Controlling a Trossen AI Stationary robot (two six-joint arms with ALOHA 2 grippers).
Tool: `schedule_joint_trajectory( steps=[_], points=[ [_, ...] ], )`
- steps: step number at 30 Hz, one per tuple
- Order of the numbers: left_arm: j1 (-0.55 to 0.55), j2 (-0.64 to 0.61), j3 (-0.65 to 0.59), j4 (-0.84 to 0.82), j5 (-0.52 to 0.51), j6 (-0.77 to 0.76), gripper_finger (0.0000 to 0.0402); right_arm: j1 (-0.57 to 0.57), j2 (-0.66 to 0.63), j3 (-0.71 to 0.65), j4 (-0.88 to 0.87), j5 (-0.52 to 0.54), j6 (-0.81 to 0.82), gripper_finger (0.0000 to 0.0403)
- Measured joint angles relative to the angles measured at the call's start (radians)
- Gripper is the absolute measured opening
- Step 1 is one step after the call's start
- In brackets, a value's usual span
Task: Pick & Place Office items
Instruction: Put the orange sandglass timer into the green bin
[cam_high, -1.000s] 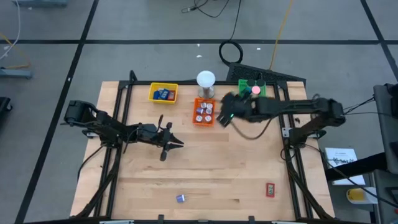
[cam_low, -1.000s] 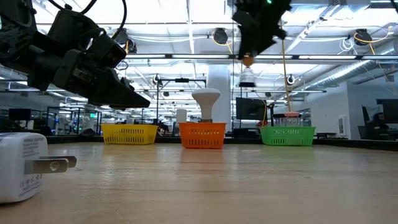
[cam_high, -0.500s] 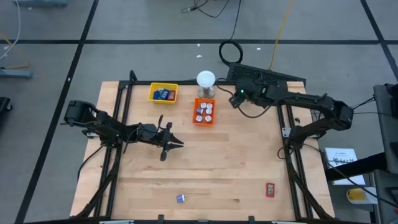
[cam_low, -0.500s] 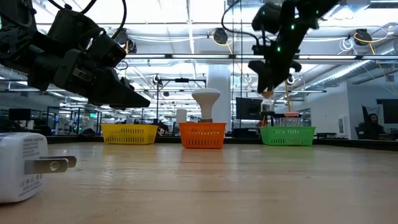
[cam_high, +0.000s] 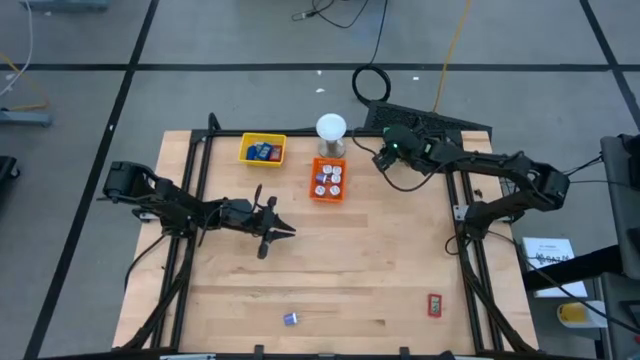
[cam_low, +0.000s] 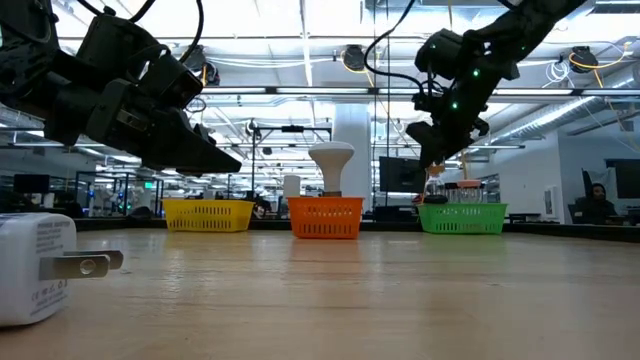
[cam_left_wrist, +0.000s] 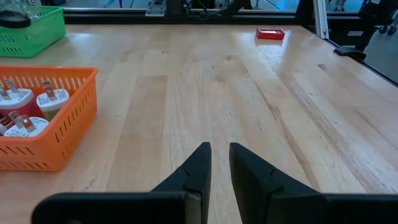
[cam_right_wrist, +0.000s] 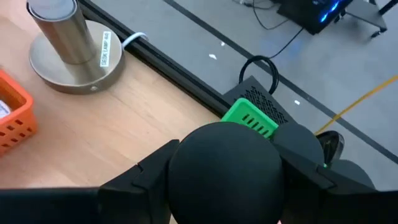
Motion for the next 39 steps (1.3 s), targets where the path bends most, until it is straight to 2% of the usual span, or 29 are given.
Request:
schedule_joint_trajectory(
  steps=[11, 28, 39],
  points=[
    [0.0, 0.0, 0.0, -0.001, -0.025, 0.001, 0.0056, -0.001, -0.002, -0.006, 0.053, 0.052, -0.046, 0.0199],
    [0.0, 0.0, 0.0, -0.001, -0.025, 0.0, 0.0056, -0.032, 0.061, -0.007, 0.044, 0.0, -0.021, 0.0202],
    [0.0, 0.0, 0.0, -0.001, -0.026, 0.0, 0.0056, -0.031, 0.06, -0.007, 0.049, 0.0, -0.021, 0.0238]
  ],
)
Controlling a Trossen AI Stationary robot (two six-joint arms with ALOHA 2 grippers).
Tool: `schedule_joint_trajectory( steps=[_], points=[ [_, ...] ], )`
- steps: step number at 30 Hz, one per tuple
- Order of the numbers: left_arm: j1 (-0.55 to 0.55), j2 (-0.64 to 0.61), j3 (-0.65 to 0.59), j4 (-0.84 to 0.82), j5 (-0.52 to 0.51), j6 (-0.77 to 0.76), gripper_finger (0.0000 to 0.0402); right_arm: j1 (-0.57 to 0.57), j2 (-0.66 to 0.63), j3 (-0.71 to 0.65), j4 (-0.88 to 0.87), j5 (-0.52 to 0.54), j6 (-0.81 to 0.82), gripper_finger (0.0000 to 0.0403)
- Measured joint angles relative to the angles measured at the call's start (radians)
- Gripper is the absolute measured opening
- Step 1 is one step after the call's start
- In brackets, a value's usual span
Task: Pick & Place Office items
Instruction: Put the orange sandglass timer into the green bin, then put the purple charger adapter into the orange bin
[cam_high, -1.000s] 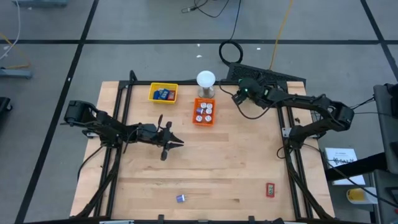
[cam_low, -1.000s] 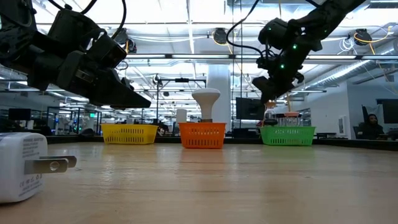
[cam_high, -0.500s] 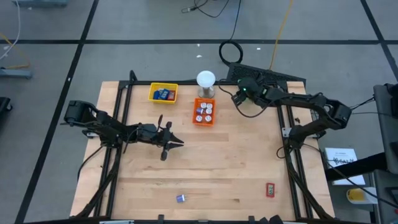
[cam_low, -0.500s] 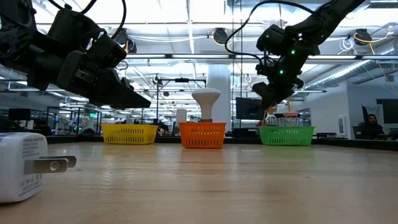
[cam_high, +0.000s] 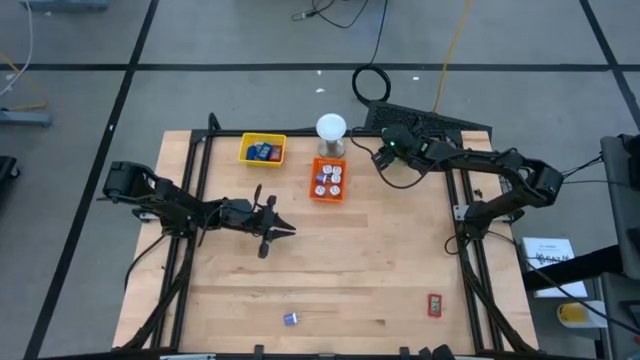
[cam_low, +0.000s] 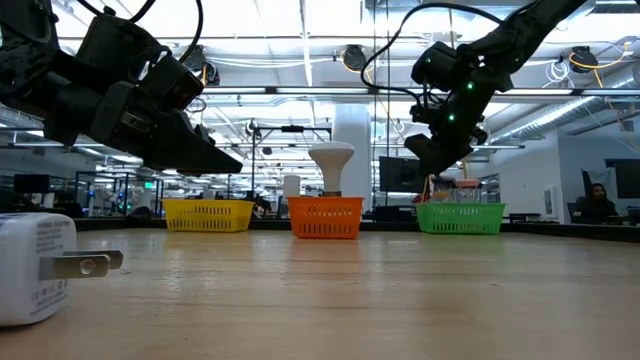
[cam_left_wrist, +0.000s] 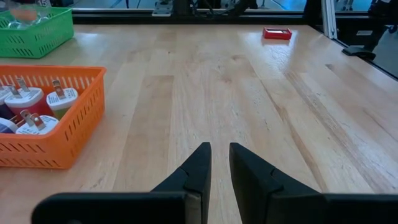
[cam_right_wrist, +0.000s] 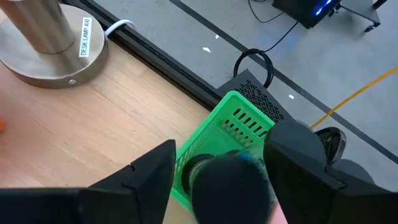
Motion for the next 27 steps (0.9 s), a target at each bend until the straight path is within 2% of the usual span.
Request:
schedule_joint_trajectory(
  steps=[7, 9, 16, 21, 27],
  points=[
    [0.0, 0.0, 0.0, 0.0, 0.0, 0.0, 0.0056, 0.0, 0.0, 0.0, 0.001, 0.01, -0.006, 0.0237],
    [0.0, 0.0, 0.0, 0.0, 0.0, 0.0, 0.0056, 0.001, 0.0, 0.0, 0.002, 0.05, -0.016, 0.0234],
    [0.0, 0.0, 0.0, 0.0, 0.0, 0.0, 0.0056, 0.028, -0.078, 0.002, -0.017, 0.079, -0.045, 0.0205],
    [0.0, 0.0, 0.0, -0.033, 0.001, 0.0, 0.0056, 0.134, -0.173, 0.002, -0.037, 0.077, -0.022, 0.0148],
    [-0.038, 0.0, 0.0, -0.083, 0.001, -0.005, 0.0056, 0.363, -0.207, 0.002, -0.073, 0.076, 0.025, 0.0035]
  ],
)
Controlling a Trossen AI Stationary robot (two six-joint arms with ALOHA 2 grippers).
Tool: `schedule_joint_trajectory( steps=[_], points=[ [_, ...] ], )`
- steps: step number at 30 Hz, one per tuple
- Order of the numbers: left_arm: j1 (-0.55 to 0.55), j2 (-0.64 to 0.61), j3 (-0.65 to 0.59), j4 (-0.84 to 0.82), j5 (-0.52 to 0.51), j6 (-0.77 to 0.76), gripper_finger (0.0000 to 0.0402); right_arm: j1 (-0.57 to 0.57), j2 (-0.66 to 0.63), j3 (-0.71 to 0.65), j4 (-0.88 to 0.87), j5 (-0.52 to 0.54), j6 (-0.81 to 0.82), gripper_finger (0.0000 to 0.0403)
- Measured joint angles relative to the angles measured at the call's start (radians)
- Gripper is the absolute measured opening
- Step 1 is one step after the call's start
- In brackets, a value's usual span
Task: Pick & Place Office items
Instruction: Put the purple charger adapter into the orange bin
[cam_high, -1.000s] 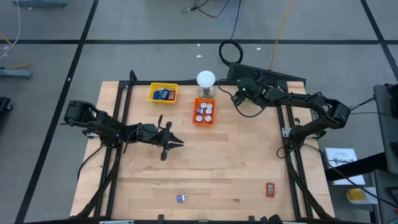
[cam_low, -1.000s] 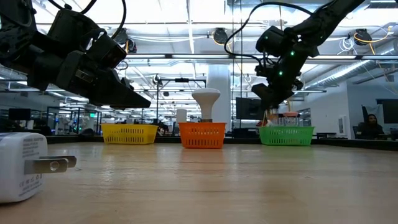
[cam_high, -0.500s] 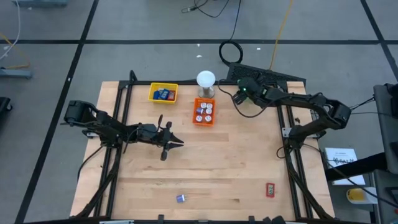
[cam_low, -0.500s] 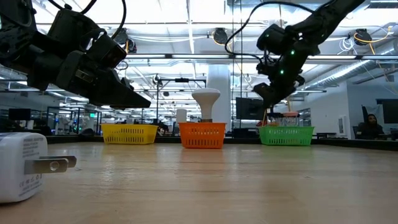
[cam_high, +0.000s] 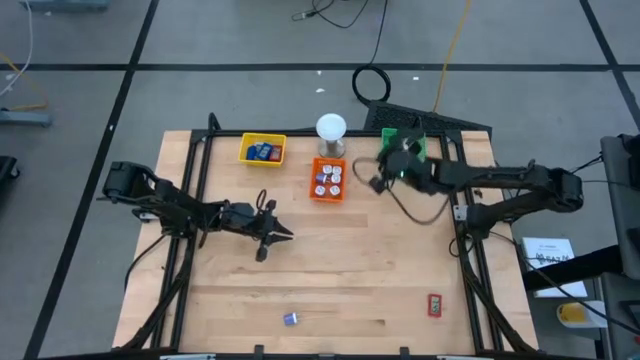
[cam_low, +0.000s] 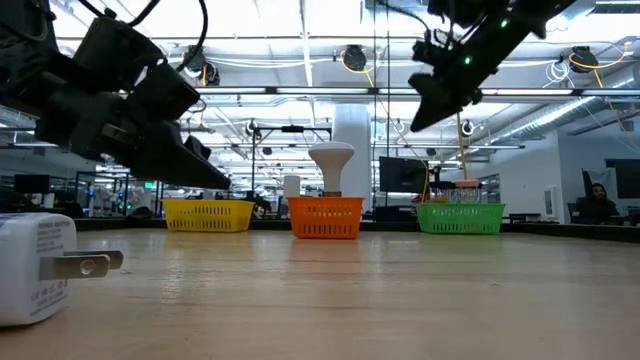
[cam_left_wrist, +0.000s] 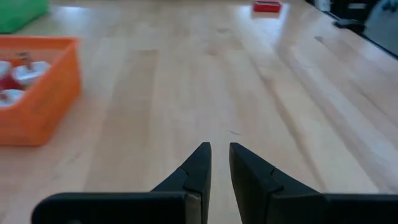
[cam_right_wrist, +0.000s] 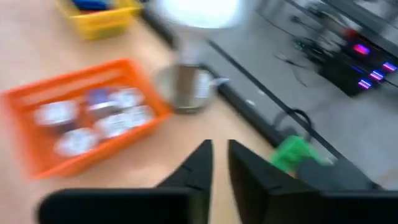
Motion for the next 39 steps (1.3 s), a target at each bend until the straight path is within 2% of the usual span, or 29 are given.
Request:
schedule_joint_trajectory(
  steps=[2, 7, 11, 17, 22, 26, 32, 36, 39],
  points=[
    [-0.026, 0.0, 0.0, -0.001, 0.0, 0.001, 0.0056, 0.083, 0.005, 0.0, 0.007, 0.0, 0.012, 0.0009],
    [-0.106, 0.0, 0.033, -0.03, -0.003, -0.003, 0.0056, 0.277, 0.054, -0.02, 0.081, 0.055, 0.064, 0.0017],
    [-0.209, 0.0, 0.093, -0.187, -0.096, -0.051, 0.0056, 0.384, 0.101, -0.087, 0.248, 0.058, 0.093, 0.0007],
    [-0.402, 0.0, 0.217, -0.46, -0.268, -0.261, 0.0056, 0.477, 0.191, -0.187, 0.57, 0.059, 0.085, 0.0003],
    [-0.559, 0.005, 0.302, -0.564, -0.367, -0.407, 0.0063, 0.492, 0.25, -0.217, 0.681, 0.06, 0.072, 0.0002],
    [-0.655, 0.047, 0.377, -0.634, -0.44, -0.5, 0.0108, 0.492, 0.28, -0.219, 0.704, 0.057, 0.072, 0.0001],
    [-0.73, 0.18, 0.533, -0.736, -0.524, -0.517, 0.0221, 0.492, 0.282, -0.219, 0.716, 0.055, 0.077, 0.0001],
    [-0.736, 0.27, 0.638, -0.83, -0.529, -0.507, 0.0289, 0.492, 0.282, -0.219, 0.722, 0.055, 0.079, 0.0001],
    [-0.736, 0.328, 0.71, -0.877, -0.511, -0.512, 0.0325, 0.493, 0.282, -0.219, 0.726, 0.055, 0.08, 0.0001]
  ],
)
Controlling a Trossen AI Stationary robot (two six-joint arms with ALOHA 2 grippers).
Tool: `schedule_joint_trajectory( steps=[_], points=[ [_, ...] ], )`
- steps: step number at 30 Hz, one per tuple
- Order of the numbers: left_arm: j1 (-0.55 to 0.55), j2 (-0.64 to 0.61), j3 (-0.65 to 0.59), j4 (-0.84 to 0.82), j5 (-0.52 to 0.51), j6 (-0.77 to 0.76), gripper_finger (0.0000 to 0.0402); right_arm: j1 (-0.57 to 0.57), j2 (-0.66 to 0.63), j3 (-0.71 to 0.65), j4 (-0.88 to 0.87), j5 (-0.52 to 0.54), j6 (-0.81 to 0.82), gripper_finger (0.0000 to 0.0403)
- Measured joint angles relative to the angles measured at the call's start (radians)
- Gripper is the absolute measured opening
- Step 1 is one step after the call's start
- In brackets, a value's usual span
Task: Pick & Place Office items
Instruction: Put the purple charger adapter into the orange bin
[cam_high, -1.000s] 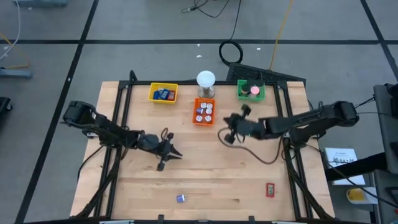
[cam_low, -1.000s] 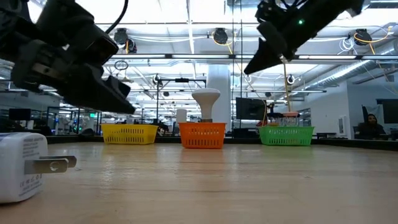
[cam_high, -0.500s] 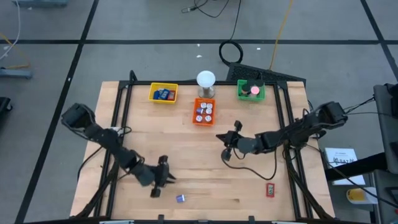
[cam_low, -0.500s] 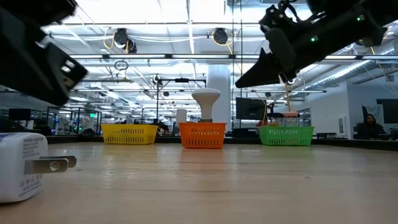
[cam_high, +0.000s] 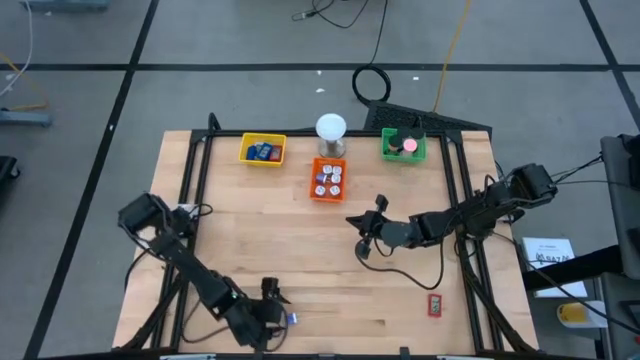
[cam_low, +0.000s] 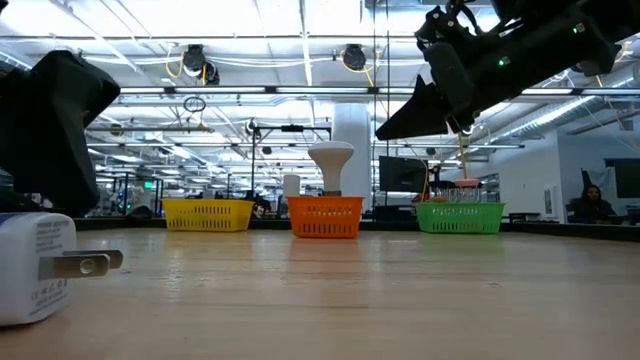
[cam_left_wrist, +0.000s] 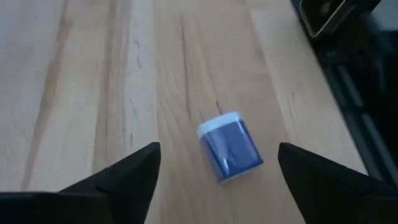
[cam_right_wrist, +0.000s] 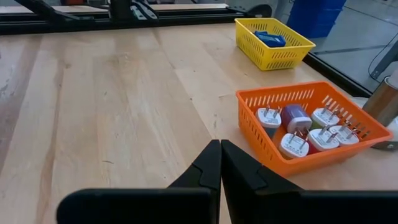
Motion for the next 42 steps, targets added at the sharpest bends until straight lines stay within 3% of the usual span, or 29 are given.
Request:
schedule_joint_trajectory(
  steps=[4, 7, 15, 23, 28, 34, 37, 42],
  points=[
    [0.0, 0.039, 0.056, -0.052, 0.039, -0.037, 0.0341, 0.007, 0.0, 0.0, 0.011, 0.0, 0.003, 0.0001],
    [0.0, 0.057, 0.074, -0.056, 0.043, -0.067, 0.0331, 0.018, 0.0, 0.0, 0.021, 0.0, 0.011, 0.0001],
    [0.037, 0.105, 0.073, -0.077, 0.026, -0.165, 0.0242, 0.045, 0.0, 0.0, 0.048, 0.002, 0.028, 0.0001],
    [0.062, 0.103, 0.072, -0.055, -0.004, -0.024, 0.0139, 0.045, 0.0, 0.0, 0.035, 0.003, 0.018, 0.0001],
    [0.069, 0.102, 0.064, -0.018, -0.061, 0.072, 0.0133, 0.045, 0.0, 0.0, 0.036, 0.003, -0.006, 0.0001],
    [0.113, 0.037, -0.098, 0.244, -0.086, 0.182, 0.0137, 0.043, 0.0, 0.0, 0.034, 0.0, -0.031, 0.0001],
    [0.172, -0.012, -0.249, 0.474, -0.012, 0.243, 0.0139, 0.042, 0.0, 0.0, 0.033, 0.0, -0.048, 0.0001],
    [0.35, -0.045, -0.478, 0.926, 0.216, 0.281, 0.0137, 0.032, 0.015, 0.002, 0.068, -0.001, -0.083, 0.0013]
  ],
)
